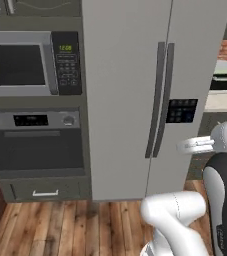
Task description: Retrieve the fish from the fridge and place it on the saucepan with marinade on the stove.
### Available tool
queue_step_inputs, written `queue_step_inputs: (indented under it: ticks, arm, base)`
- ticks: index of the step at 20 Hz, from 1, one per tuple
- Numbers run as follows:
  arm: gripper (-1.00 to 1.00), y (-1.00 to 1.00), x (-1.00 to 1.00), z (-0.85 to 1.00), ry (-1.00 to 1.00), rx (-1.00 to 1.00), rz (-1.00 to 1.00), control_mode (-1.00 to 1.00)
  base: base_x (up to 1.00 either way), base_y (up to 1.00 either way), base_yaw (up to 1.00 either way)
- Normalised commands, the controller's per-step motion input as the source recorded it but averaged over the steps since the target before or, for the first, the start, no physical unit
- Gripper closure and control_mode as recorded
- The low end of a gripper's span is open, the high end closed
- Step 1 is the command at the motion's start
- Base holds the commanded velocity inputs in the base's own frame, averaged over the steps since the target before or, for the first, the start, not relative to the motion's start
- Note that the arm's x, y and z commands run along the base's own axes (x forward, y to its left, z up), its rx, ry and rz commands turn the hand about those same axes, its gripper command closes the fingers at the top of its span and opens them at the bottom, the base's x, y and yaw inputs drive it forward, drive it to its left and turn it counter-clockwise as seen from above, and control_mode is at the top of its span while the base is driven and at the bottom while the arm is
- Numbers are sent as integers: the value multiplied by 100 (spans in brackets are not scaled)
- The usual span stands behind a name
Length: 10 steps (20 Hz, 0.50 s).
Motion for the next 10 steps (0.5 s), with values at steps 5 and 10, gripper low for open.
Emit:
queue_step_inputs:
  ticks: [5,10]
  arm:
    - [-100,0,0,0,0,0,0,100]
    - [-100,0,0,0,0,0,0,100]
  base:
    - [11,-66,0]
    - [-25,-57,0]
